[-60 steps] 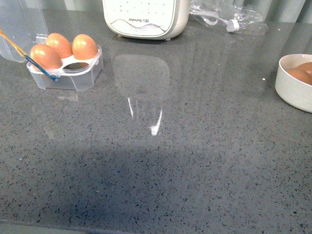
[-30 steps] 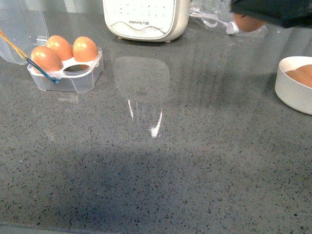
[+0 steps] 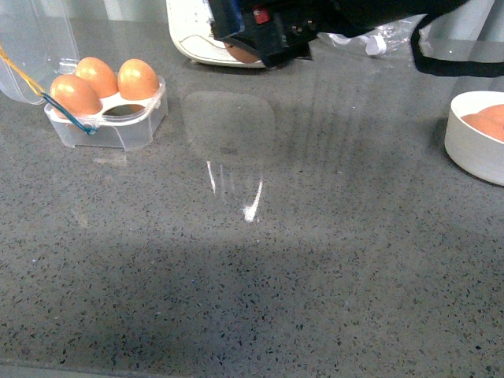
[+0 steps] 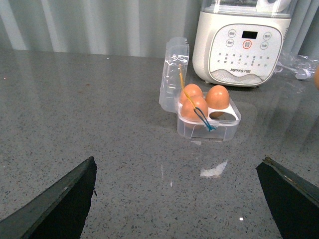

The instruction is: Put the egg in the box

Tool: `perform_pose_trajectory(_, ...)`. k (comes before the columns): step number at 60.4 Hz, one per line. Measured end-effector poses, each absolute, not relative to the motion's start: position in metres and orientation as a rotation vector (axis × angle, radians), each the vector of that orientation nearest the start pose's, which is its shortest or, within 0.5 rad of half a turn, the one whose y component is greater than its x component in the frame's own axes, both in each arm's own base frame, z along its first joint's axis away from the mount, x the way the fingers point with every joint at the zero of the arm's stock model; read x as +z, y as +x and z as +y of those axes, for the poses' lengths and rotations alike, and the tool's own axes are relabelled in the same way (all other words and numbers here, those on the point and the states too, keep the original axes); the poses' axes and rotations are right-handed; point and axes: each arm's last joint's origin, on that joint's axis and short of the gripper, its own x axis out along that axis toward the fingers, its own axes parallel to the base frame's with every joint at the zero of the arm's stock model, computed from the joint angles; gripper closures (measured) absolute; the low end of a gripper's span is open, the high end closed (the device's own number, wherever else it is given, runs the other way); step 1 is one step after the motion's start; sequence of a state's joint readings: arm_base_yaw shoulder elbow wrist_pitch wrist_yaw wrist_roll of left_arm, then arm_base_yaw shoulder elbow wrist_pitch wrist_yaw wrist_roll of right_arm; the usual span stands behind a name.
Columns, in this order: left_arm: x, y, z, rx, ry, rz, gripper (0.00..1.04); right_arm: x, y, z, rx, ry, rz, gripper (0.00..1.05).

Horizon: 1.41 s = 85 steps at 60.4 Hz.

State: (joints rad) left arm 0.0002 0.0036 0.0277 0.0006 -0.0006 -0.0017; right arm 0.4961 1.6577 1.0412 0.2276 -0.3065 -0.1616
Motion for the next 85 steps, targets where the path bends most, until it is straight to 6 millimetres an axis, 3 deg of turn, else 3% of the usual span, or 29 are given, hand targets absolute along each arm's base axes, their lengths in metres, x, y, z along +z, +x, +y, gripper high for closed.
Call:
perform_pose_trajectory(13,0.173,0.096,0.0,0.001,-0.002,-0.025,0.07,0.236,0.333,0.214,0.843,-0.167,0.358,0.63)
perform_pose_trajectory(30,0.173,0.096,0.0,0.001,-0.002,-0.025,0.07,0.242,0.336,0.251,0.885,-0.126,0.392,0.63)
perform_pose_trajectory(46,0.173,0.096,0.0,0.001,-0.002,-0.025,0.07,0.231,0.342,0.28,0.858,-0.136,0.432,0.63)
perform_pose_trajectory(62,0.173,0.096,0.0,0.001,-0.002,-0.025,0.07,0.23,0.354,0.294,0.832,-0.097,0.459,0.63)
perform_pose_trajectory(85,0.173,0.096,0.0,0.001,-0.002,-0.025,0.07,0.219,0.353,0.301,0.827,-0.117,0.53,0.63)
